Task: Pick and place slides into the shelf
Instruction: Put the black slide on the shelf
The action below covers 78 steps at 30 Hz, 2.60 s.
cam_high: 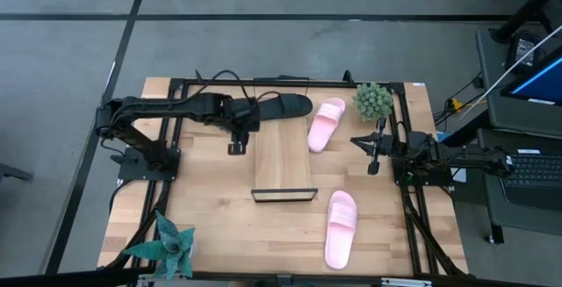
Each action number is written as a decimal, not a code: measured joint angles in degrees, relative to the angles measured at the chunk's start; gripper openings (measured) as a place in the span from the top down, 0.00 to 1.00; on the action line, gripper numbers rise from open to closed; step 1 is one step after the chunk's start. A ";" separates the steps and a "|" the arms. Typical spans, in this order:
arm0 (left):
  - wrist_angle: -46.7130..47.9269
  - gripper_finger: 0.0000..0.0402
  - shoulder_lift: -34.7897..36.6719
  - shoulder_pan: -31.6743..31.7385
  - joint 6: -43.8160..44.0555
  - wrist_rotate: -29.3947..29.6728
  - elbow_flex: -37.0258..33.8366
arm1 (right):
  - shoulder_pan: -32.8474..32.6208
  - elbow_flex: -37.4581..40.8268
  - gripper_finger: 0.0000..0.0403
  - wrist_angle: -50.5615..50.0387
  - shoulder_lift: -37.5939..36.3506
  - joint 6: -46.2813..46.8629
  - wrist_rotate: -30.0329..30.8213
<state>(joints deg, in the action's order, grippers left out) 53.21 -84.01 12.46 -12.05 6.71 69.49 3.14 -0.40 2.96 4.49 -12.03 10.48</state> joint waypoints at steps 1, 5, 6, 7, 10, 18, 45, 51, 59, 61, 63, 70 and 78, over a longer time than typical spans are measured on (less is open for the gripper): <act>-0.10 0.75 0.02 -0.19 0.12 -0.02 0.00 | 0.00 0.00 0.94 0.00 0.00 0.00 0.00; 0.04 0.75 0.00 -0.69 3.04 0.03 0.00 | 0.00 0.00 0.94 -0.06 0.00 0.03 -0.22; 0.53 0.75 0.00 -0.69 5.19 0.29 0.00 | 0.00 0.00 0.94 -0.12 -0.02 -0.02 -0.74; 1.59 0.75 0.00 -0.69 7.62 1.04 0.00 | 0.00 0.00 0.94 -0.22 -0.02 -0.07 -1.41; 5.11 0.75 0.04 -1.91 13.98 7.06 -0.29 | 0.00 0.00 0.94 -0.33 -0.02 -0.15 -2.49; 4.29 0.75 2.59 -8.04 29.27 23.77 -8.55 | 0.02 0.00 0.94 -0.44 -0.02 -0.22 -2.60; 3.28 0.75 8.68 -13.69 92.05 38.29 -28.62 | 0.01 0.00 0.94 -0.40 -0.02 -0.51 -2.54; 0.57 0.75 8.68 -13.63 94.48 39.27 -28.70 | 0.02 0.00 0.94 -0.26 -0.02 -0.50 -2.51; -3.10 0.75 8.68 -13.60 92.31 39.22 -28.70 | 0.02 0.00 0.94 -0.26 -0.02 -0.50 -2.49; -2.89 0.75 8.66 -13.60 89.91 39.24 -28.70 | 0.02 0.00 0.94 -0.26 -0.02 -0.50 -2.49; -2.72 0.75 8.66 -13.59 91.38 39.34 -28.70 | 0.02 0.00 0.94 -0.26 -0.02 -0.50 -2.49; -1.35 0.75 8.66 -13.43 95.48 44.26 -28.70 | 0.02 0.00 0.94 -0.28 -0.02 -0.50 -2.49; -2.35 0.75 8.64 -13.58 94.92 43.10 -28.70 | 0.02 0.00 0.94 -0.28 -0.02 -0.48 -2.49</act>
<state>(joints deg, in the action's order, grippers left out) 50.85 -75.37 -1.12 82.86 49.81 40.80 3.16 -0.40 2.68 4.47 -12.51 7.99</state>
